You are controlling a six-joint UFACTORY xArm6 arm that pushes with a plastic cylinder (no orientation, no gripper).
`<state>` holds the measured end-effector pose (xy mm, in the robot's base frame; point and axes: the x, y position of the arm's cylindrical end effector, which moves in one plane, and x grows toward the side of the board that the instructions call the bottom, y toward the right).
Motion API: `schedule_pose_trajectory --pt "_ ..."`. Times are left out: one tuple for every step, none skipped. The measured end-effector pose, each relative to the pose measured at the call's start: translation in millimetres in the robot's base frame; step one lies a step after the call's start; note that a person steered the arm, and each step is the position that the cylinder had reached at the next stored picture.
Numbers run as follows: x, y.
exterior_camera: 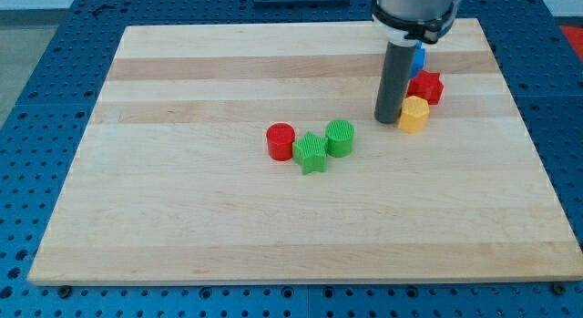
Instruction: Slide the green circle towards the center right
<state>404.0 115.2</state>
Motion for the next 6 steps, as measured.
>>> schedule_pose_trajectory --pt "0 4" --pt "0 20" --pt "0 26" --pt "-4 17" --pt "-11 -48" --pt "-20 -105"
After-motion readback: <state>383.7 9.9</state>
